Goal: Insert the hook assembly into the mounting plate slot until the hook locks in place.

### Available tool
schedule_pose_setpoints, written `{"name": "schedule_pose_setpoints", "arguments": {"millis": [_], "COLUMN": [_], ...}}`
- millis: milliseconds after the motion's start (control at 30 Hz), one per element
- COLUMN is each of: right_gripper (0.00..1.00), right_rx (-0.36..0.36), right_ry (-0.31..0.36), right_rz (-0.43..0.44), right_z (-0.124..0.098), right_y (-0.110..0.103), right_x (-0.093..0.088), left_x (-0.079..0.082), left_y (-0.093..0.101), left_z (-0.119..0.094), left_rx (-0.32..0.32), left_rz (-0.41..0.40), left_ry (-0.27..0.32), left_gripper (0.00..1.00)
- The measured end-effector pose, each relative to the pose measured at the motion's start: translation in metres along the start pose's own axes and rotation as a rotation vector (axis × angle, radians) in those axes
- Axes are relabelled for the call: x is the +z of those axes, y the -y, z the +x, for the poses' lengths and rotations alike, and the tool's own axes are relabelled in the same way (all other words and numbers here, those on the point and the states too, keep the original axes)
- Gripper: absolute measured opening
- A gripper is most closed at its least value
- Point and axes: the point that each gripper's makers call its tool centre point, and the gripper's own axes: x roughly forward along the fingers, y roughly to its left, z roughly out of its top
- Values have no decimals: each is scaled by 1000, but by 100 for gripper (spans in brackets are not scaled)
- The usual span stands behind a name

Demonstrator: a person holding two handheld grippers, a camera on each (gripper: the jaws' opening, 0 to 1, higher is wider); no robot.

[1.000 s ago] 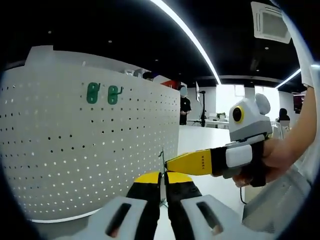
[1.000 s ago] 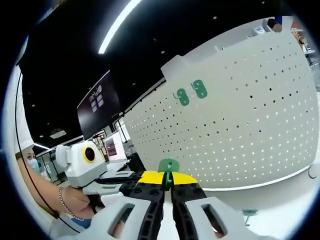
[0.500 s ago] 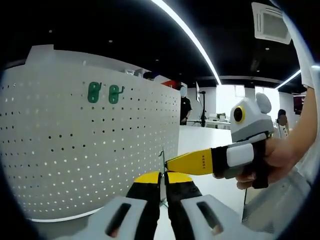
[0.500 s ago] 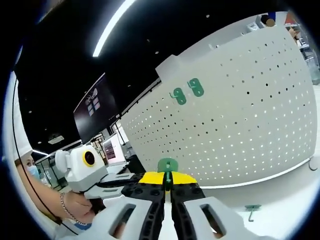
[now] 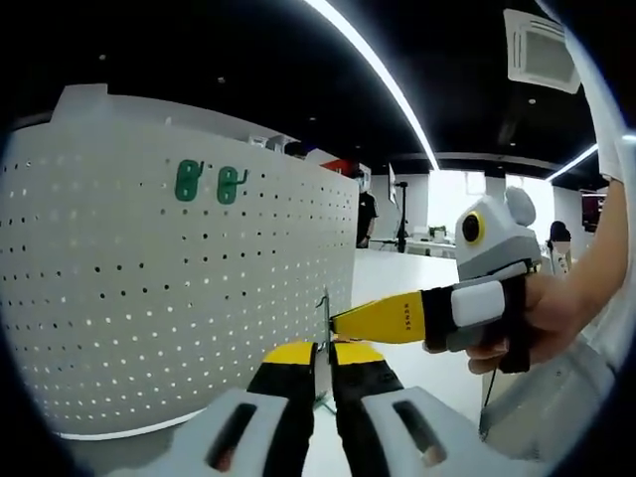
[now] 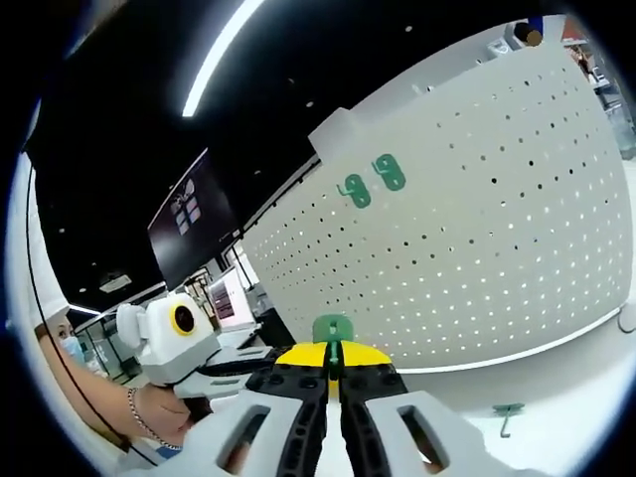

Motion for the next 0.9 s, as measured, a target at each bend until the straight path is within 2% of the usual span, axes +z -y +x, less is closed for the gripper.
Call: {"name": "schedule_pose_setpoints", "arguments": {"millis": [267,500,633,733,900], "right_gripper": [0,0,0,0,0], "right_rx": [13,16,18,19,13], "right_ry": [4,6,4,1,0], "right_rz": [25,42,45,44,41], "right_z": [-1,-1,0,0,0], "right_y": [-1,-1,-2,-2,-1], "right_x": [0,0,0,-1,-1], "left_x": [-13,-18,-20,-21,-22], "left_y": [4,7,8,7,6], "left_z": [3,4,6,6,5], "left_rx": [-18,-20,-18,-12,-9], "left_rz": [-21,-18,-10,-7,-15], "left_ry": [-49,-67,-68,-68,-74], "left_gripper": [41,60,79,83,83]}}
